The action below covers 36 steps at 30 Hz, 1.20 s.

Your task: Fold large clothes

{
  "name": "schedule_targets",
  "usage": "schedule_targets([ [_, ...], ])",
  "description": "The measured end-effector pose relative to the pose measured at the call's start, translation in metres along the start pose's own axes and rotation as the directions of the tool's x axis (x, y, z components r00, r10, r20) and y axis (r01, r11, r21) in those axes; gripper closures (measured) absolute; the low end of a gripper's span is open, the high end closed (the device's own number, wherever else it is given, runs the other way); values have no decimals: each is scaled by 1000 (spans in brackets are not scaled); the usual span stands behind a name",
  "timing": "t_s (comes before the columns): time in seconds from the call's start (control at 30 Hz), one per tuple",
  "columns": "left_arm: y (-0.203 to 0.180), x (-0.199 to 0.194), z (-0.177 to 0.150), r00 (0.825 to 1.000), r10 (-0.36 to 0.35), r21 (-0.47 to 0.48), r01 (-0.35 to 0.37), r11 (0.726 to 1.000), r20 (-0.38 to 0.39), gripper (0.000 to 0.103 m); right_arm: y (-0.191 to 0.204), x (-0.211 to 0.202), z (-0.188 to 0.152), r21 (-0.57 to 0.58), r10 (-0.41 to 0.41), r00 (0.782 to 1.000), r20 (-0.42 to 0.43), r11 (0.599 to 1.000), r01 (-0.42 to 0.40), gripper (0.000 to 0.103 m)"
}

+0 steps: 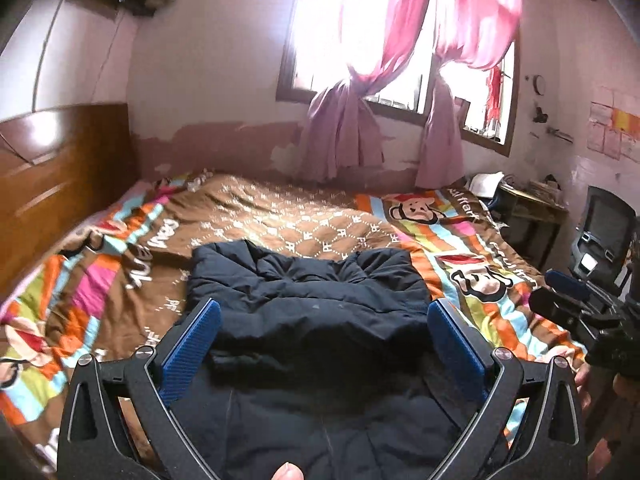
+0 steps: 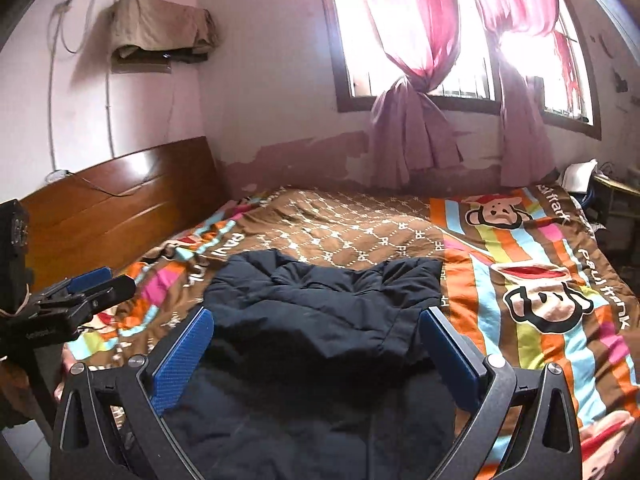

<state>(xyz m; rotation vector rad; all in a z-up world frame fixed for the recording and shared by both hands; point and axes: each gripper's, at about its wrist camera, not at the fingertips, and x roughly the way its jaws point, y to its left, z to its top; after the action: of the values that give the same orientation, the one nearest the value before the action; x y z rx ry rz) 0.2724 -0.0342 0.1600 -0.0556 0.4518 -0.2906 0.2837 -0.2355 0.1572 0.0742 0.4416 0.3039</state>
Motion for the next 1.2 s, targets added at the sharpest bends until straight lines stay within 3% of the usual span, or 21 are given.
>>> schedule_targets([
  [0.23,-10,-61,-26,1000,24,1,-24,1000,14,1,27,-51,-20,-29,17,1000,25,999,-17,0],
  [0.37,-14,-76,-51,1000,20,64,-20,998,-13,1,39,-69,-41,-66,12,1000,18,998,-11,0],
  [0.7,-17,-82,-140,995,36,163,-20,986,-93,1,45,-81,-115,-118,-7,997,-73,993,-2,0],
  [0.87,-9,-76,-179,986,36,140,-13,990,-160,1,39,-76,-155,-119,-29,990,-137,993,12,0],
  [1.2,4,-68,-235,963,83,198,-31,980,-257,1,39,-51,-225,-178,-64,950,-307,984,9,0],
])
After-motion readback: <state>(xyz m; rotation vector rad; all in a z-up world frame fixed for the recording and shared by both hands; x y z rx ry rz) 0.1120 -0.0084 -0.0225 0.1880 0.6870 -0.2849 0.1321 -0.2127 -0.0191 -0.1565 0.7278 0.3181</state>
